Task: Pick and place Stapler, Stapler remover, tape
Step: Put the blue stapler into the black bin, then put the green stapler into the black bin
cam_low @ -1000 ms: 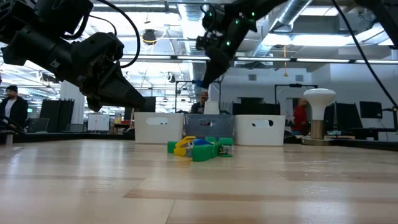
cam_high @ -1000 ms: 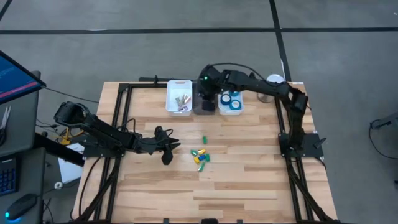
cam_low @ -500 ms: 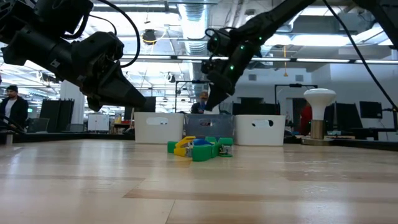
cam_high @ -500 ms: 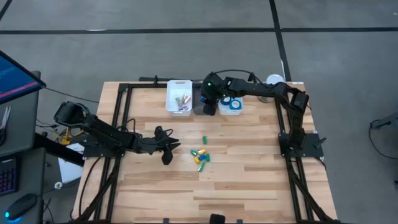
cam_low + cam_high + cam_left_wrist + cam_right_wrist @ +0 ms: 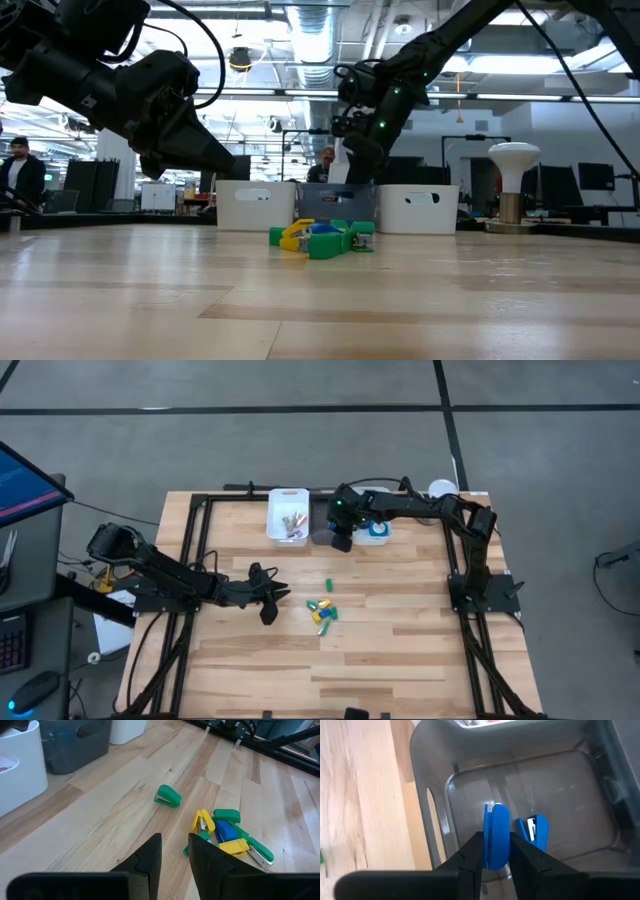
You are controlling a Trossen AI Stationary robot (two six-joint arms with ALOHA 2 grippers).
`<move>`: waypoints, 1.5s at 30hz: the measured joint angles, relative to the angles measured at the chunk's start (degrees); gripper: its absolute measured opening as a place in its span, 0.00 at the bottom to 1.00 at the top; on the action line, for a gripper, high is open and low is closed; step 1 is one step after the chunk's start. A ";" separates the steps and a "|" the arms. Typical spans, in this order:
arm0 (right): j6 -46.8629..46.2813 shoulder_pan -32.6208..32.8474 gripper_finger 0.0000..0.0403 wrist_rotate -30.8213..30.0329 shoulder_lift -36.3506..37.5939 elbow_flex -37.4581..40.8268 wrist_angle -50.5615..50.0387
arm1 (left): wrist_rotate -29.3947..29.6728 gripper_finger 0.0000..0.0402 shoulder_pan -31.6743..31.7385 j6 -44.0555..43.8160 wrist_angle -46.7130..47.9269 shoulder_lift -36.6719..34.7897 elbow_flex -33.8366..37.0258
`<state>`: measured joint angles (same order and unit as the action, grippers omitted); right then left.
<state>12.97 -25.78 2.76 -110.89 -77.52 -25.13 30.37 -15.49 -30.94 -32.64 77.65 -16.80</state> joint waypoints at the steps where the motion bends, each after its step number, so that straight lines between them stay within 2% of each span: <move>1: 0.00 0.20 0.17 0.00 0.00 -0.02 0.08 | 0.00 0.22 0.01 -0.01 0.01 0.00 0.00; 18: -0.18 0.70 0.39 -0.02 0.00 -0.02 -0.06 | 0.00 0.22 0.00 0.00 0.02 0.00 0.00; 25: -0.11 0.70 0.41 -0.02 0.00 -0.02 0.12 | 0.00 0.22 0.00 0.02 0.02 0.00 0.00; 32: 1.43 1.95 0.36 -0.52 0.04 -0.04 0.15 | 0.00 0.22 0.00 0.02 0.04 0.00 0.00; 34: 2.45 2.78 0.35 -1.86 0.70 -0.04 -0.31 | 0.00 0.22 0.00 0.02 0.04 0.00 0.00; 41: 3.49 7.20 0.33 -13.15 6.48 -0.09 -0.50 | 0.00 0.22 -0.19 0.02 0.06 0.00 0.00; 45: 0.90 11.52 0.34 -14.86 11.63 0.46 -0.76 | -0.45 0.22 -2.07 0.42 0.26 0.00 0.00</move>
<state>13.87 -14.27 -12.10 -99.26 -77.06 -25.89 29.92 -17.56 -30.52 -32.38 77.65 -16.80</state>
